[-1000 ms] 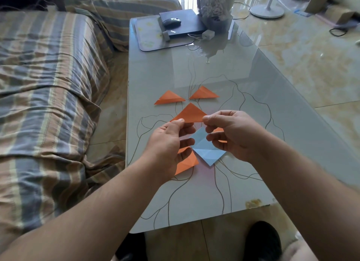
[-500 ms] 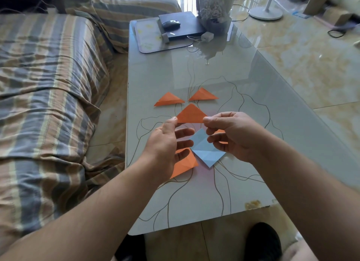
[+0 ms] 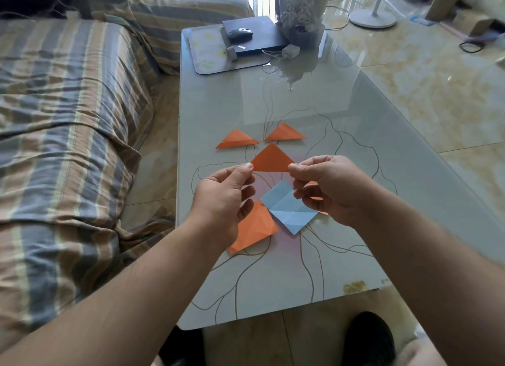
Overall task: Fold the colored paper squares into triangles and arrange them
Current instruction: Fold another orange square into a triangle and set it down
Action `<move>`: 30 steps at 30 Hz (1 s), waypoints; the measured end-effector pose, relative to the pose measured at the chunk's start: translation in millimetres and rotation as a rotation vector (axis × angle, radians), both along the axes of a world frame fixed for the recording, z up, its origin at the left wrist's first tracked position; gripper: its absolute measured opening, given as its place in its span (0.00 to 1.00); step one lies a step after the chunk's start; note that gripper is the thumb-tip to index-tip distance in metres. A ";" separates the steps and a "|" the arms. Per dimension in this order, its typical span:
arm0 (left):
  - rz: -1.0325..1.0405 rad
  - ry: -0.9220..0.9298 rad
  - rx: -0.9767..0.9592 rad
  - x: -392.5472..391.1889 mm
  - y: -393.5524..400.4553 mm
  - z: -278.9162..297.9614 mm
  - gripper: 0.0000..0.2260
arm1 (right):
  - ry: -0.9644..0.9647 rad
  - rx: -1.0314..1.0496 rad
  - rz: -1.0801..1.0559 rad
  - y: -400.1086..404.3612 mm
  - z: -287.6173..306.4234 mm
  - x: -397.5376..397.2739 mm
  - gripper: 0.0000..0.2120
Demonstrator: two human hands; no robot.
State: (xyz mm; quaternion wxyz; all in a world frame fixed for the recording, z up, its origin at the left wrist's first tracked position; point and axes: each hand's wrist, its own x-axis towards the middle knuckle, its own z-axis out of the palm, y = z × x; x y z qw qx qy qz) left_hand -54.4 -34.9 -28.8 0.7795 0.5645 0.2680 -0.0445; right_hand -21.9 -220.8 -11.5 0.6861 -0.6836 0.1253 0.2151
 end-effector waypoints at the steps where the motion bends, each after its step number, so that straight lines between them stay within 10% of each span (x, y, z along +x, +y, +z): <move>1: -0.001 0.007 -0.001 0.2 0.1 -0.1 0.05 | -0.006 -0.002 -0.003 0.5 -0.2 -0.1 0.07; 30: -0.348 -0.009 0.105 29.9 -39.8 -26.0 0.06 | -0.060 -0.299 0.036 -43.5 -19.1 -3.9 0.04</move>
